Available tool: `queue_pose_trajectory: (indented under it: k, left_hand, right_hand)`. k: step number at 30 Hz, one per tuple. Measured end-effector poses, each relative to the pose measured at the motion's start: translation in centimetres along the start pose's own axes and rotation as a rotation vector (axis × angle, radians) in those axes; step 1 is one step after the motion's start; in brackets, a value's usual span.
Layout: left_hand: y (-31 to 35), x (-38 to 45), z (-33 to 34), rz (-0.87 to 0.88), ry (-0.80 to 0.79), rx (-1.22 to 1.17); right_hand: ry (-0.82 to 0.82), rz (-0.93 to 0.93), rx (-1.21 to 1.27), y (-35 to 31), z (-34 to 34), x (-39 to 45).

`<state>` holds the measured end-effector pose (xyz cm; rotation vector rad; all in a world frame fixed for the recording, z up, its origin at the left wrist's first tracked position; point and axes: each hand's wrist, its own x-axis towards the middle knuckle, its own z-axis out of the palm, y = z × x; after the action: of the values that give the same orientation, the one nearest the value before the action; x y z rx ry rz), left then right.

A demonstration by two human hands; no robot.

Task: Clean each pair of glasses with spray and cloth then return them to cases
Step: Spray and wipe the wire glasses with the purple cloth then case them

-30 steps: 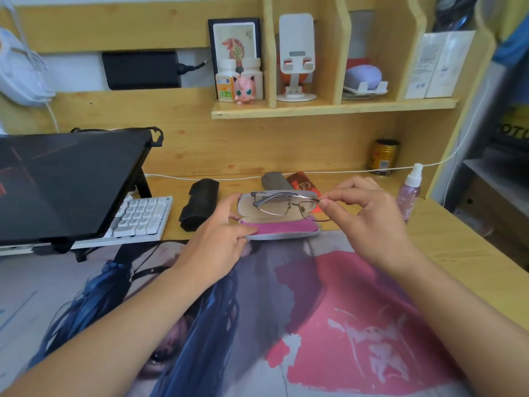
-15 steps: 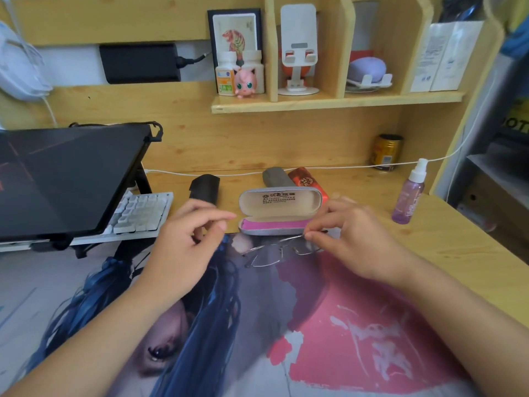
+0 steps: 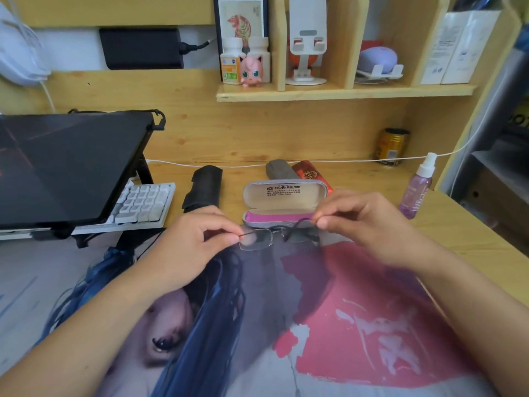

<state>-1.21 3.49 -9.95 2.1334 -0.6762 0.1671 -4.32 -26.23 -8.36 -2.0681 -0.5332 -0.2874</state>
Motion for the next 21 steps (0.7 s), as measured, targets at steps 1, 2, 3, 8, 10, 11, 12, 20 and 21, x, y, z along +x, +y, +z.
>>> queue_pose_trajectory:
  k: [1, 2, 3, 8, 10, 11, 12, 20, 21]
  left_hand:
    - [-0.2, 0.0, -0.6, -0.028, -0.013, -0.056]
    - [-0.4, -0.1, -1.1, -0.049, -0.042, -0.114]
    - [-0.6, -0.1, -1.5, -0.059, -0.086, -0.148]
    - [-1.0, -0.5, -1.8, -0.01, -0.297, 0.083]
    - [-0.8, -0.6, -1.8, -0.001, -0.313, 0.119]
    - [-0.5, -0.6, -1.8, 0.004, -0.299, 0.097]
    - [-0.2, -0.6, -1.9, 0.006, -0.26, 0.049]
    - [-1.9, 3.3, 1.3, -0.128, 0.048, 0.03]
    - [-2.1, 3.5, 1.6, -0.148, 0.043, 0.013]
  right_hand:
    - [-0.033, 0.026, 0.084, 0.1, -0.6, 0.0]
    - [-0.083, 0.055, 0.148, 0.2, -1.1, -0.2]
    - [-0.149, 0.075, 0.164, 0.2, -1.4, -0.3]
    - [-0.449, 0.168, -0.083, -0.3, -0.9, -0.7]
    - [-0.505, 0.179, -0.131, -1.0, -0.9, -0.8]
    - [-0.477, 0.2, -0.113, -1.1, -0.9, -0.8]
    - [-0.397, 0.226, -0.091, -1.2, -0.9, -0.6]
    - [0.074, 0.362, -0.682, 2.3, 0.5, 3.4]
    - [0.03, 0.376, -0.753, 2.3, 0.7, 4.0]
